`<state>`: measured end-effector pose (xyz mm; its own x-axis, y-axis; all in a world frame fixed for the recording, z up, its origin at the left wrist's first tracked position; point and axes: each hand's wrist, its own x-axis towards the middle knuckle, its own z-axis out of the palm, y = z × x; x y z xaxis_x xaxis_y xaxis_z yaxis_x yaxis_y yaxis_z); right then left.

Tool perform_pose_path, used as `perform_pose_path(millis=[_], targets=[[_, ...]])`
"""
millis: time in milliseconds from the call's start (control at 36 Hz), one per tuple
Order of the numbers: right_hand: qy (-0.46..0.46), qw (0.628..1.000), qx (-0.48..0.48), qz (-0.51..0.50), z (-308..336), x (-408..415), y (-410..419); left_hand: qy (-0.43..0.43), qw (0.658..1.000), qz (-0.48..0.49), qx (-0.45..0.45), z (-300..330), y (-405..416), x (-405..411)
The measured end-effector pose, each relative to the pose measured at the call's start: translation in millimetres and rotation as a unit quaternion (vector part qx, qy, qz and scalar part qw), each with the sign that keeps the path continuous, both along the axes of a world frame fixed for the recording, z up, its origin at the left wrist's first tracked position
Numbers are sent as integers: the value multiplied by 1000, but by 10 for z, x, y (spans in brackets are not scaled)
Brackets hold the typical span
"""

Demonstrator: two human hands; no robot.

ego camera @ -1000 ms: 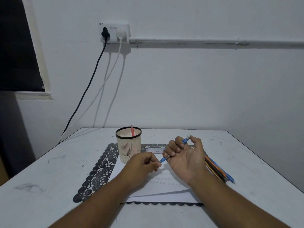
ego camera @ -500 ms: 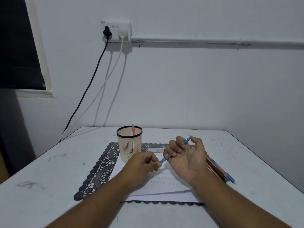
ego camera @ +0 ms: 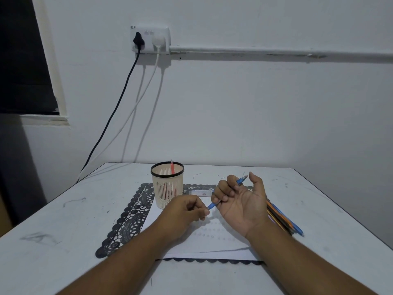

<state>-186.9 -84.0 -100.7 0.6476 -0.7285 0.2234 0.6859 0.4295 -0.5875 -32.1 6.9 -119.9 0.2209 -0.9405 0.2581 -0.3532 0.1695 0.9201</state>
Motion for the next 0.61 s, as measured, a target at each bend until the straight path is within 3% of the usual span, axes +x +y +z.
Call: perform_pose_path(millis=[611], targets=[[15,999,-49,7,17,-22,-16,61,998,-15,-3,-7,0,-49]])
